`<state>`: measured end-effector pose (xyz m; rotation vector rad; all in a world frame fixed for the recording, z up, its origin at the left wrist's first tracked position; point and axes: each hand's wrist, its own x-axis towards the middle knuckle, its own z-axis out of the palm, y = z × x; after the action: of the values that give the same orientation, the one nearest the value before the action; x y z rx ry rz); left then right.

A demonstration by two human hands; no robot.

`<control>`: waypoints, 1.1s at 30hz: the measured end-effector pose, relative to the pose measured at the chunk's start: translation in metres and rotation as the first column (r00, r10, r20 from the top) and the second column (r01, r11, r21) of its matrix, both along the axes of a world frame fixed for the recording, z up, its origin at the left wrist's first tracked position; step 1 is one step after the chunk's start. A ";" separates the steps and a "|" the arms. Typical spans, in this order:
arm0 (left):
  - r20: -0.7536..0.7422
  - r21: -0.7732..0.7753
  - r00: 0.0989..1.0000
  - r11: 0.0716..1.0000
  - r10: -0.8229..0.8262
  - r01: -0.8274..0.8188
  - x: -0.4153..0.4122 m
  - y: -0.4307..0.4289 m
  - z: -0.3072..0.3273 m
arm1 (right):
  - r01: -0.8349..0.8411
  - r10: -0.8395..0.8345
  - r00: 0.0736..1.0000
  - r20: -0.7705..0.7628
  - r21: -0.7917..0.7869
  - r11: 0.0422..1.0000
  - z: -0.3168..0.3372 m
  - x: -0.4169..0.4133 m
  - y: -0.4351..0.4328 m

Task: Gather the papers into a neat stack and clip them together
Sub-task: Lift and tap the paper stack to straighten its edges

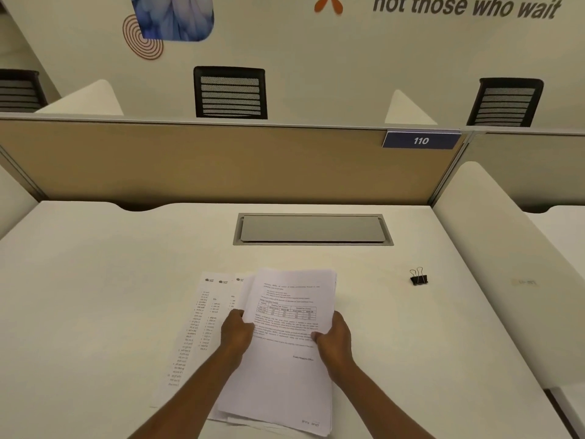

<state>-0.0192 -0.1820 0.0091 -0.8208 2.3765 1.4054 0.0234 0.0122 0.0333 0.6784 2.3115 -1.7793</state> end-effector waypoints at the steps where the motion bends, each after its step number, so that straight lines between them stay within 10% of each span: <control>1: 0.014 -0.098 0.999 0.994 -0.047 0.048 0.001 0.000 -0.001 | 0.002 -0.002 1.000 0.007 0.021 1.000 -0.002 -0.001 -0.003; 6: 0.220 -0.503 0.963 0.829 -0.152 0.246 0.002 0.008 0.006 | 0.003 -0.028 0.996 0.086 0.276 0.961 -0.016 -0.006 -0.021; 26: -0.075 -0.262 0.979 0.951 -0.188 0.163 -0.001 -0.014 0.006 | 0.177 -0.151 0.974 0.167 -0.150 0.973 0.003 -0.006 -0.023; 33: 0.031 -0.234 0.994 0.966 -0.102 0.106 -0.007 -0.014 0.002 | 0.179 -0.162 0.982 0.097 -0.190 0.965 0.002 -0.010 -0.026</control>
<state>-0.0259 -0.1964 0.0116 -0.7478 2.5649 1.0854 0.0130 -0.0134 0.0355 0.9198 2.0429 -1.9817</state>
